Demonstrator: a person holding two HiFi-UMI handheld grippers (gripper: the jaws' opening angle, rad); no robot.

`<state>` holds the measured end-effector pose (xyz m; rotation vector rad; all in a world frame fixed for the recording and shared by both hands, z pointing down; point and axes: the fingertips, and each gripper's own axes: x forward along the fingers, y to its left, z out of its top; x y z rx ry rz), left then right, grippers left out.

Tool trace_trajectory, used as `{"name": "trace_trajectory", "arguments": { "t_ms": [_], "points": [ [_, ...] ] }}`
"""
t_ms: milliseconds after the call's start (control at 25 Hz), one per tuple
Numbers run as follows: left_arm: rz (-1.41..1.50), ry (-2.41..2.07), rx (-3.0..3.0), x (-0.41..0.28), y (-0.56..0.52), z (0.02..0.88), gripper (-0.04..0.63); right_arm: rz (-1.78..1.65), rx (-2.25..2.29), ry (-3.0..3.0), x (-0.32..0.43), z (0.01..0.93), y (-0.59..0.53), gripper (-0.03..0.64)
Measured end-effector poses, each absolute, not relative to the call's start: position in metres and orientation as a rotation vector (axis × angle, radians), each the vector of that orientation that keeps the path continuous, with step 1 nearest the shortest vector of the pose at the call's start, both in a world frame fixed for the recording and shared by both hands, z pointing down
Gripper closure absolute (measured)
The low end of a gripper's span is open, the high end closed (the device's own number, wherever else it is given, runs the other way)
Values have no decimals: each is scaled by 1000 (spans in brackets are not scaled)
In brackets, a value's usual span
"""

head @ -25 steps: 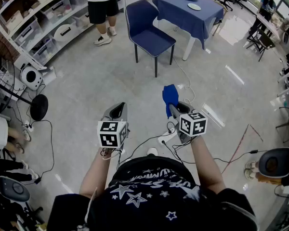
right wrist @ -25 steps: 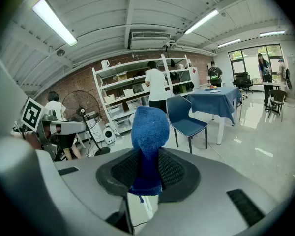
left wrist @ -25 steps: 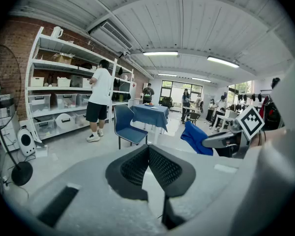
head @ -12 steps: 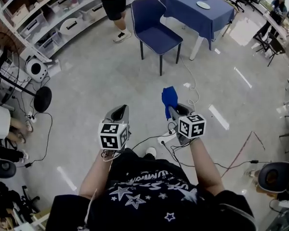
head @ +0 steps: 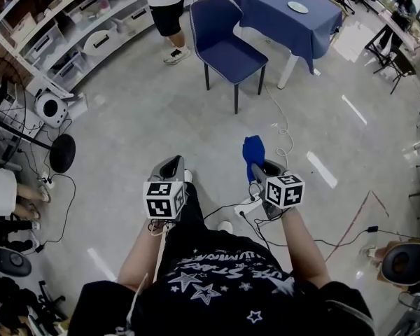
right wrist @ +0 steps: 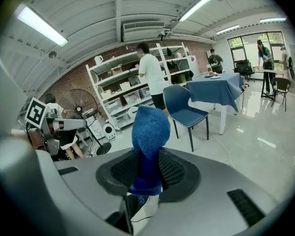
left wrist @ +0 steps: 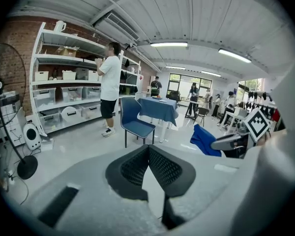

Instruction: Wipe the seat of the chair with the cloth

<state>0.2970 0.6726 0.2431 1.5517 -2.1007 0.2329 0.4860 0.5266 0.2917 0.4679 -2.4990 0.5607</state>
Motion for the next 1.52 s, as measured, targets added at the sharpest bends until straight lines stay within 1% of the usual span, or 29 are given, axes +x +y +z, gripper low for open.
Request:
{"name": "trace_trajectory", "arguments": {
  "t_ms": [160, 400, 640, 920, 1160, 1520],
  "points": [
    [217, -2047, 1596, 251, 633, 259, 577, 559, 548, -2462, 458, 304, 493, 514],
    [232, -1925, 1726, 158, 563, 270, 576, 494, 650, -2390, 361, 313, 445, 512],
    [335, -1751, 1894, 96, 482, 276, 576, 666, 856, -2330, 286, 317, 392, 512],
    [382, -1642, 1938, 45, 431, 302, 576, 754, 1018, -2240, 274, 342, 363, 512],
    [420, -1613, 1922, 23, 383, 319, 577, 858, 1123, -2173, 276, 369, 312, 512],
    [562, -1698, 1957, -51, 242, 329, 576, 927, 1082, -2163, 187, 433, 161, 512]
  ]
}}
